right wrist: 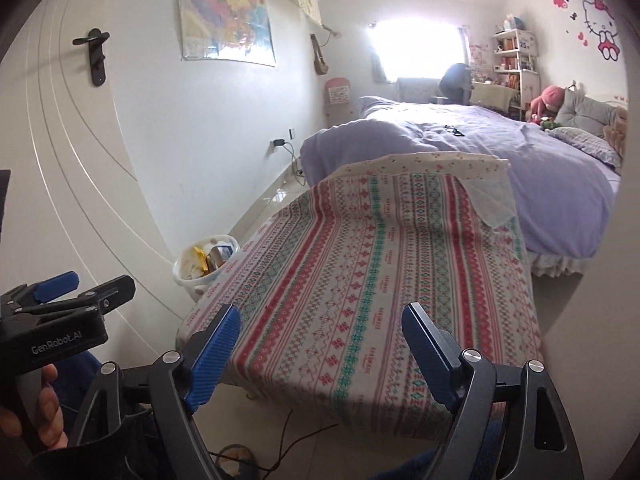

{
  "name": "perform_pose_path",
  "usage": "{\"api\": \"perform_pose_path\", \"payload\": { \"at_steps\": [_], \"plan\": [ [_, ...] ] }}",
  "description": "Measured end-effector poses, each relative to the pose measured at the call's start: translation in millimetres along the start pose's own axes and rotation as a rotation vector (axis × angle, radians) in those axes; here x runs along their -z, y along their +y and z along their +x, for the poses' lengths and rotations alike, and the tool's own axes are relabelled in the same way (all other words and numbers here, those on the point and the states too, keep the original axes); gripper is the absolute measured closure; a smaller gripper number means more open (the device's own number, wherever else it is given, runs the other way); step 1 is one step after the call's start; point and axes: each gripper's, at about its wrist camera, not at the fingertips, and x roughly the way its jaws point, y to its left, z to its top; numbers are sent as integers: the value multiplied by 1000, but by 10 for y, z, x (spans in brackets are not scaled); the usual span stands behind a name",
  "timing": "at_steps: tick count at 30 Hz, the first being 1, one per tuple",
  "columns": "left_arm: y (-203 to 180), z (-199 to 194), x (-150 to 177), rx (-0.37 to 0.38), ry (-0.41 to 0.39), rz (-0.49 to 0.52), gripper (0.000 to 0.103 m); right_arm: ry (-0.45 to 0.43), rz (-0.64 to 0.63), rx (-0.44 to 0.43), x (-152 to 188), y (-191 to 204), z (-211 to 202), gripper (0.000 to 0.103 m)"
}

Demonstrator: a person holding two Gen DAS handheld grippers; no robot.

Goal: Collect trash

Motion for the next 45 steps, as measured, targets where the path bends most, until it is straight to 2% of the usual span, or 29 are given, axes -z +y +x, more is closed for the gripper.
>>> {"api": "perform_pose_path", "payload": {
  "at_steps": [6, 12, 16, 20, 34, 45],
  "plan": [
    [-67, -252, -11, 17, -53, 0, 6, -9, 36, 36, 27, -38, -280, 18],
    [-109, -302, -14, 28, -65, 1, 5, -44, 25, 62, -47, -8, -431, 16],
    [-134, -264, 6, 44, -44, 1, 5, -51, 18, 74, -77, 7, -428, 15],
    [-120, -217, 19, 20, -44, 0, 5, -50, 32, 78, -94, 1, -365, 15],
    [-57, -180, 30, 24, -31, -4, 5, -54, 59, 106, -114, -9, -312, 15],
    [-35, -180, 20, 21, -45, -11, 5, -46, 67, 92, -88, -4, -258, 15]
  ]
}}
